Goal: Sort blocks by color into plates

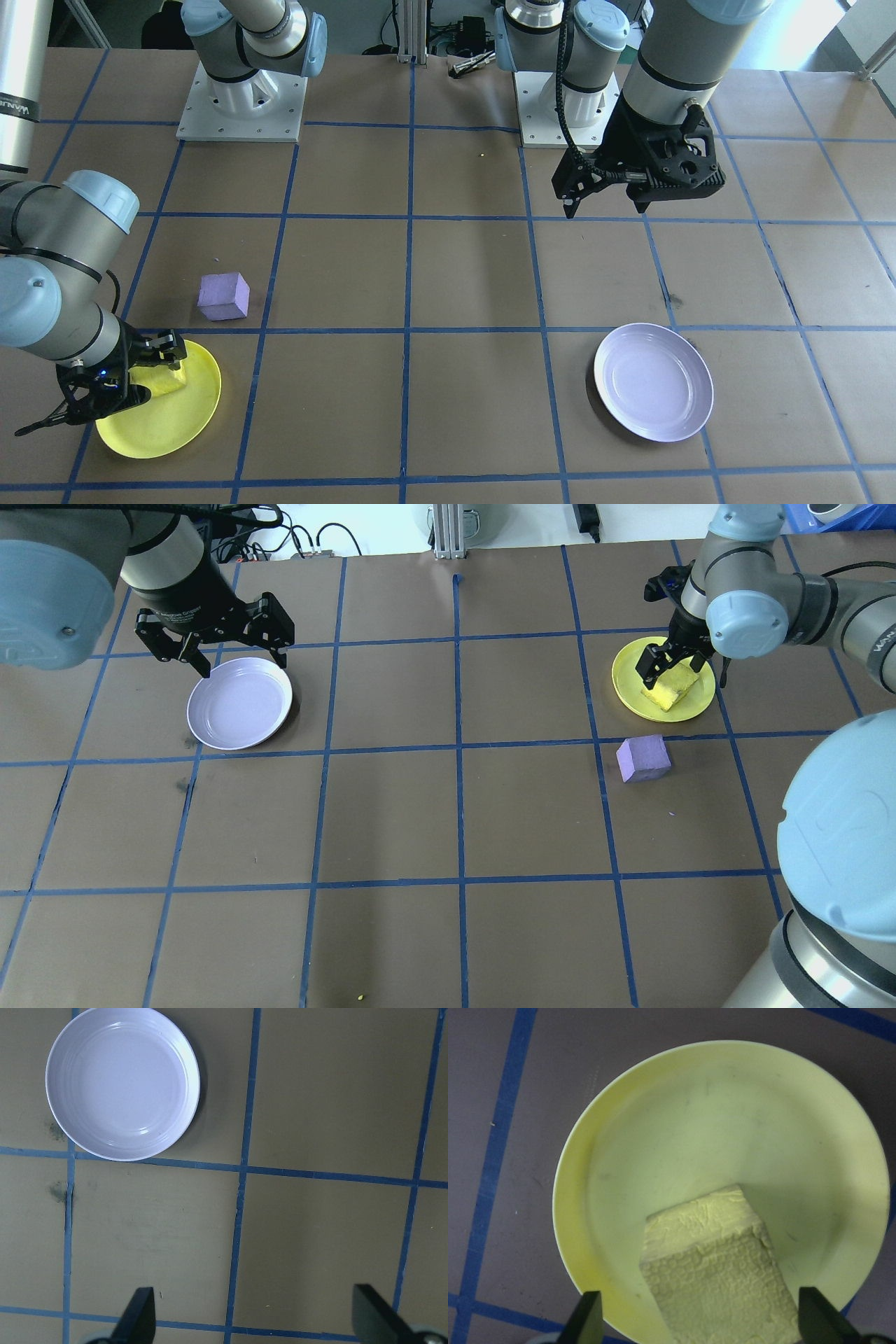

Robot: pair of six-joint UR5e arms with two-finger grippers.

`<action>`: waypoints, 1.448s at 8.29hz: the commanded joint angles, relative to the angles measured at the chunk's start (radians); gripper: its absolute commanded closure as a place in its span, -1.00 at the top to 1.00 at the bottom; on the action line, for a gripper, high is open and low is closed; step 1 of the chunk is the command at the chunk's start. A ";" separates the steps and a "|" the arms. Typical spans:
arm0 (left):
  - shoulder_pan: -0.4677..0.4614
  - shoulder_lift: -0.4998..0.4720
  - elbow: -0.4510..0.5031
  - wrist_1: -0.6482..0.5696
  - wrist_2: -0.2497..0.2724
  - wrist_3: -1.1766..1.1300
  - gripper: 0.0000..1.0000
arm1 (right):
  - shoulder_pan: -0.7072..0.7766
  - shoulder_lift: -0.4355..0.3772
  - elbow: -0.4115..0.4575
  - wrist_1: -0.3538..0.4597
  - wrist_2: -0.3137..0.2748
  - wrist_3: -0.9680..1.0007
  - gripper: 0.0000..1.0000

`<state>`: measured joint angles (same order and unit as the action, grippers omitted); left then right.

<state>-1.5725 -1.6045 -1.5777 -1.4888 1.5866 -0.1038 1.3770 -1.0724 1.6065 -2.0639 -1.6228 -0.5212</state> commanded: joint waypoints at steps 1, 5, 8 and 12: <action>0.002 0.000 -0.001 -0.001 -0.002 -0.001 1.00 | 0.056 -0.067 0.009 0.135 0.000 0.211 1.00; 0.003 0.000 -0.002 0.001 -0.002 0.001 1.00 | 0.057 -0.168 0.212 0.147 0.075 0.259 1.00; 0.009 0.000 -0.004 -0.001 0.000 0.012 1.00 | 0.057 -0.164 0.311 0.016 0.031 0.256 1.00; 0.011 0.000 -0.004 -0.001 -0.002 0.012 1.00 | 0.062 -0.173 0.316 0.008 0.054 0.343 -0.86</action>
<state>-1.5610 -1.6045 -1.5815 -1.4895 1.5850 -0.0919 1.4344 -1.2404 1.9264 -2.0529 -1.5839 -0.2383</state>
